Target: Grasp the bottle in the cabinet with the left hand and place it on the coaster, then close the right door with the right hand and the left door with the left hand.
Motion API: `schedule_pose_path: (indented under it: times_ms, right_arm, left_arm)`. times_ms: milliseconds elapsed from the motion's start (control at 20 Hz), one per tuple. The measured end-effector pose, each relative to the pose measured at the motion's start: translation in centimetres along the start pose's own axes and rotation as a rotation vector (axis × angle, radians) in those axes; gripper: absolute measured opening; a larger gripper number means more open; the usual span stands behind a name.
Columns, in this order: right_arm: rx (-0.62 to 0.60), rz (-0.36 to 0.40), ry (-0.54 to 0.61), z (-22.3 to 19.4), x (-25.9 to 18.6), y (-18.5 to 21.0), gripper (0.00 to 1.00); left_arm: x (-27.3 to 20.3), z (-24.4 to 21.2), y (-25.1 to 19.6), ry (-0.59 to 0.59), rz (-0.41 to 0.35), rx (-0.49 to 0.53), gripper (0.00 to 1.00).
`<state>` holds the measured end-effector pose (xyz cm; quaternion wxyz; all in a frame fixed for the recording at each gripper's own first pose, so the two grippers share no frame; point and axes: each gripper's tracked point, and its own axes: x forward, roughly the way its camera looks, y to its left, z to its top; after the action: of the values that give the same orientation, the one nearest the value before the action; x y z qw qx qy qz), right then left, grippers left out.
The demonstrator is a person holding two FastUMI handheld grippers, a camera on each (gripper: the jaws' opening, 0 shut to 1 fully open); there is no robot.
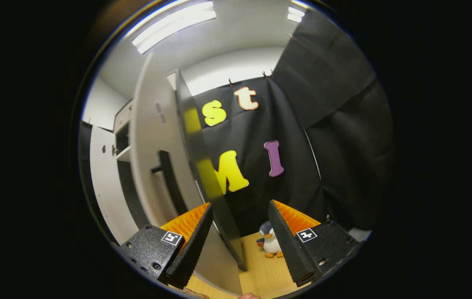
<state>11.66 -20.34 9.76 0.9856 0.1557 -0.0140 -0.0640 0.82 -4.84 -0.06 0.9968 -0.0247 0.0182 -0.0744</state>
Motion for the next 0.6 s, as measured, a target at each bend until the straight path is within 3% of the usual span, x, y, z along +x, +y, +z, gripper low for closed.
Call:
schedule_pose_path:
  times_ms: [300, 600]
  right_arm:
    - [0.015, 0.008, -0.012, -0.3, 0.9, 0.3, 0.82]
    - [-0.014, -0.023, -0.031, -0.1, 0.8, 0.1, 0.82]
  left_arm:
    - [-0.7, -1.4, 1.0, 0.034, 0.037, 0.034, 0.93]
    - [-0.8, -2.7, 0.7, 0.062, 0.021, 0.013, 0.93]
